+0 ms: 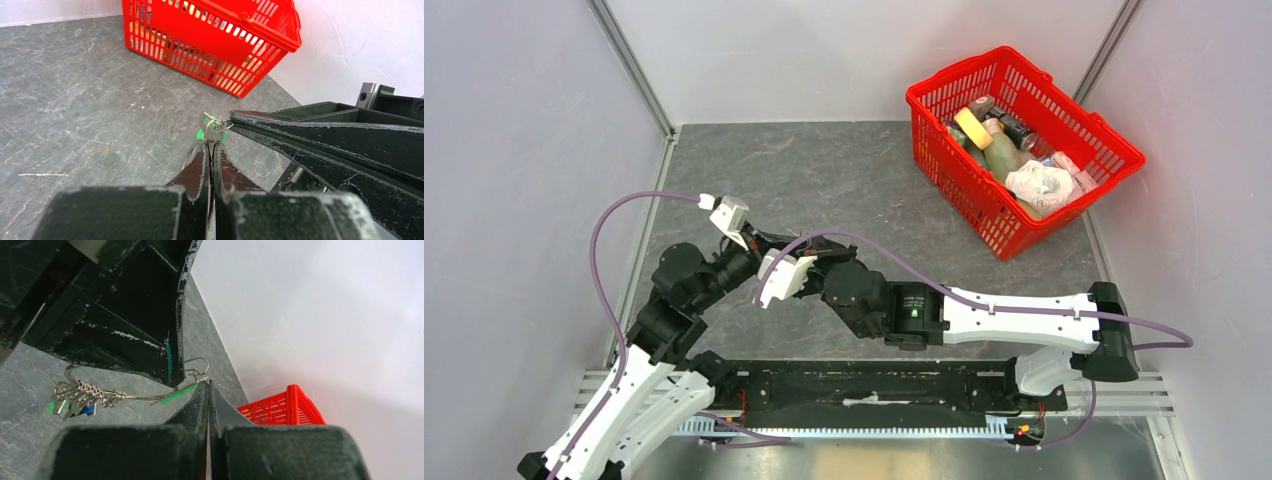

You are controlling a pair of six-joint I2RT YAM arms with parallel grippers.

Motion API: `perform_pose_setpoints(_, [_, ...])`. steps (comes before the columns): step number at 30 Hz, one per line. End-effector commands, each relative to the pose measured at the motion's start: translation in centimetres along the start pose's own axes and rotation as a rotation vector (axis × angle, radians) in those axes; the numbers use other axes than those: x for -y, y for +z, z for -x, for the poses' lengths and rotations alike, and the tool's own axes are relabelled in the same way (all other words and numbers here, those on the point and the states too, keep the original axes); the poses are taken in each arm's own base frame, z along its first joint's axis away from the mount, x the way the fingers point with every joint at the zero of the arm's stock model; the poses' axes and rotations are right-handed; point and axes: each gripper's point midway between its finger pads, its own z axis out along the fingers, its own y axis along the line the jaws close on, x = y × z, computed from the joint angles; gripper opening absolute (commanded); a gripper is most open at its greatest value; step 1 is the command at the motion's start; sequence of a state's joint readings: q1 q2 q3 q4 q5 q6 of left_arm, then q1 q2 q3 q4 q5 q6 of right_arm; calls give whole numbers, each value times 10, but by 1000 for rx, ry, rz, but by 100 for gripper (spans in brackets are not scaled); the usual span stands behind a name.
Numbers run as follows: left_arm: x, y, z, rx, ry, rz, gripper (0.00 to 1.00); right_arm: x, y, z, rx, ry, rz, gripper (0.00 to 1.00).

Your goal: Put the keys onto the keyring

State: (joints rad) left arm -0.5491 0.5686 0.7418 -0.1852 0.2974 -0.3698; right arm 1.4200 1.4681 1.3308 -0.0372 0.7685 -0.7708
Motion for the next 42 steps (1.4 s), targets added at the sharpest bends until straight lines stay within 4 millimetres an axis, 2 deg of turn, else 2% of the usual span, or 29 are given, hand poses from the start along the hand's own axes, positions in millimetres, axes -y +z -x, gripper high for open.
perform_pose_setpoints(1, [23,-4,19,56,-1,-102,2,29,-4,16,48,97,-72,0])
perform_pose_setpoints(10, [26,-3,18,49,0,-120,2,49,-9,25,84,138,-138,0])
perform_pose_setpoints(20, [30,-2,15,33,0,-147,2,50,-8,34,108,142,-107,0])
perform_pose_setpoints(31, [31,-1,15,32,-1,-159,2,50,-18,22,98,189,-95,0])
perform_pose_setpoints(36, [36,0,14,29,-12,-189,2,53,-24,14,76,217,-111,17])
perform_pose_setpoints(39, [45,-1,15,30,-15,-237,2,55,-27,10,71,226,-117,17])
perform_pose_setpoints(42, [57,-3,14,23,-28,-313,2,57,-29,6,64,226,-118,12])
